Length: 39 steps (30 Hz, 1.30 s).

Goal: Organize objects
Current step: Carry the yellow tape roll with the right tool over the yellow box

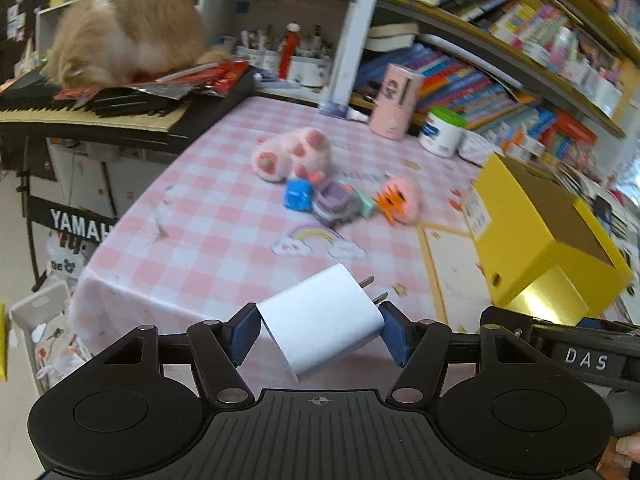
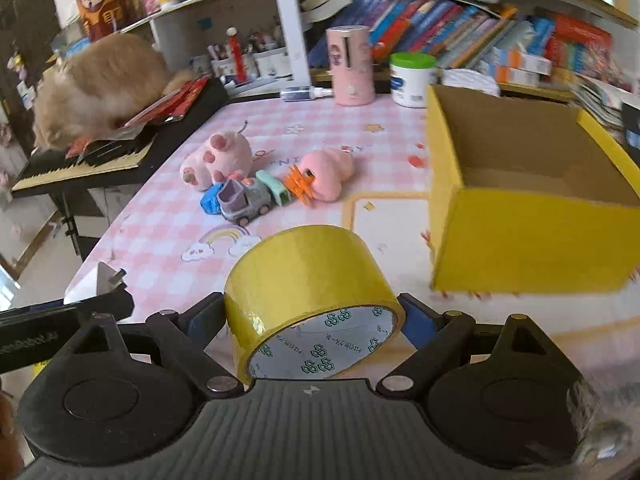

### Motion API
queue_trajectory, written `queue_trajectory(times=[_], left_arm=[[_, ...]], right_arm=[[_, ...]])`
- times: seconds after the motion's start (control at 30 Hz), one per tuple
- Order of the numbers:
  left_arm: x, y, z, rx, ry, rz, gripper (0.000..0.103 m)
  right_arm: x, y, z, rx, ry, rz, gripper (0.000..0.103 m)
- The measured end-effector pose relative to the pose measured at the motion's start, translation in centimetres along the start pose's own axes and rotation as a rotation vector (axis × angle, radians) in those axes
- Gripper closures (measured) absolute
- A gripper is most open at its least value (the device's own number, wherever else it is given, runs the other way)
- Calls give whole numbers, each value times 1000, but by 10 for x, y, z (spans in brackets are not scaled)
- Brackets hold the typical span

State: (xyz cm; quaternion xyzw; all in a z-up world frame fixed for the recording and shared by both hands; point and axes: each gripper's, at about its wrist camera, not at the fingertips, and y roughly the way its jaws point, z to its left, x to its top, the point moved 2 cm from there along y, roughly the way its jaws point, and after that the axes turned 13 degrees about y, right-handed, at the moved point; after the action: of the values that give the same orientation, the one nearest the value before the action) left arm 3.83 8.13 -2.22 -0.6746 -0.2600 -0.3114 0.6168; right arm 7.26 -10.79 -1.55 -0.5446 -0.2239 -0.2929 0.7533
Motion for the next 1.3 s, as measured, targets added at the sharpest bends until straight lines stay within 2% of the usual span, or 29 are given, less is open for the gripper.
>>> queue_trajectory(times=[0.2,0.43,0.63,0.9,1.3], left_arm=[[-14,-5,-25,-77,59,23,39],[-18,-2,-65,-180,178,44,39],[-14,5,-97,-246,260,47,39],[1,13,-141,-323,351,15,39],[31,25,-179,-357,400,-53,39]], right_arm=[[-29,-27,-16,-77,6,-27,12],[-53,-48,-53,-179,106,-18,12],[-60,-63,-81,-242,191,-33,12],[-54,-78,-119,-320,269,-67,12],[-21,-80,-152,-354,281,-105,12]])
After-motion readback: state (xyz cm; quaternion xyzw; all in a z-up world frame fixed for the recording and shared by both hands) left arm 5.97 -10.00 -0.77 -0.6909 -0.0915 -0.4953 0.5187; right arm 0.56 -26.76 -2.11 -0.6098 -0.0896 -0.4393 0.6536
